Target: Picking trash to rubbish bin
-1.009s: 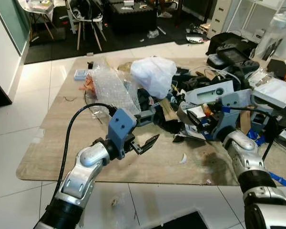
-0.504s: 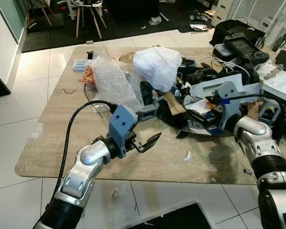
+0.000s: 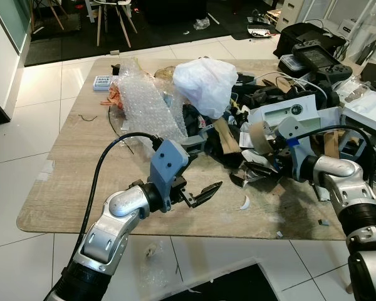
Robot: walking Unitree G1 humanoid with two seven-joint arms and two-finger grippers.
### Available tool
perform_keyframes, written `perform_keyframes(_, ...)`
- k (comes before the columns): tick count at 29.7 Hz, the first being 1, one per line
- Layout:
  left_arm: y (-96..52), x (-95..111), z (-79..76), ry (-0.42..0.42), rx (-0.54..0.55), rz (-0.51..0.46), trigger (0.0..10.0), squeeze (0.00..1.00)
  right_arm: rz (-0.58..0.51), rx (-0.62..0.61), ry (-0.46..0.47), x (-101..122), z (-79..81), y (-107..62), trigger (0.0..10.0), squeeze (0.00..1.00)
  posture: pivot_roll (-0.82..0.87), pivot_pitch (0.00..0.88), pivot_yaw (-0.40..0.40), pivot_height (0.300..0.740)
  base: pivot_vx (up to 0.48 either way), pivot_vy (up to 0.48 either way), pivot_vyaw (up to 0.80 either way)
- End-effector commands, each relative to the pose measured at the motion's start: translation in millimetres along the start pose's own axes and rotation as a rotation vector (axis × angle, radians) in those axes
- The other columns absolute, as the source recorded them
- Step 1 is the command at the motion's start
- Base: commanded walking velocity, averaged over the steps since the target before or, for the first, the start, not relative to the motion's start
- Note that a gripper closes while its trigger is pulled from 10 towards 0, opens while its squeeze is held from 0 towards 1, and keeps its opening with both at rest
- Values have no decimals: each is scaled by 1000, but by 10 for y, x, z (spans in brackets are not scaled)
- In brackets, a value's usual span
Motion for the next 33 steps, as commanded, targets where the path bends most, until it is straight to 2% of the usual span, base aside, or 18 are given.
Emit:
perform_keyframes(1,4,-57,-21,-8,-14,24,10000,0,44,39,-3,-107,78,-17,10000,0,-78,199,25,740,0,0,0)
perform_keyframes(4,7,-59,-37,-9,-22,27,10000,0,61,47,-6,-146,96,-25,10000,0,-78,193,24,740,0,0,0)
perform_keyframes(6,9,-60,-33,-5,-22,28,10000,0,70,44,-13,-161,93,-27,9608,0,-79,192,24,740,0,0,0)
perform_keyframes(7,11,-58,-28,-3,-19,27,10000,0,74,39,-21,-167,87,-27,8314,0,-80,189,23,740,0,0,0)
perform_keyframes(8,12,-58,-24,-2,-18,26,10000,0,76,36,-26,-171,84,-27,8314,0,-80,187,22,740,0,0,0)
perform_keyframes(9,16,-58,-17,0,-14,25,10000,0,72,19,-30,-165,68,-21,157,0,-82,183,23,740,0,0,0)
perform_keyframes(24,59,-30,-28,-6,-18,5,10000,0,45,-57,-111,-99,14,5,0,0,-93,151,22,740,0,0,0)
perform_keyframes(30,77,-32,-20,-3,-15,-1,10000,0,0,-78,-128,12,-3,14,0,0,-98,127,16,740,0,0,0)
perform_keyframes(33,87,-14,0,-4,-5,-13,10000,0,-49,-97,-142,136,-24,15,0,0,-102,115,13,740,0,0,0)
Point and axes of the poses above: a point about 5 cm out from each wrist's last joint towards the gripper, its own y axis pointing out of the wrist towards the gripper, its own x axis along the axis of the wrist's last joint, z = x × y, the point moved 6 cm from there along y, pointing out of the wrist towards the gripper, and after that the axes turned 11 degrees about -y, right-handed, at the moved point
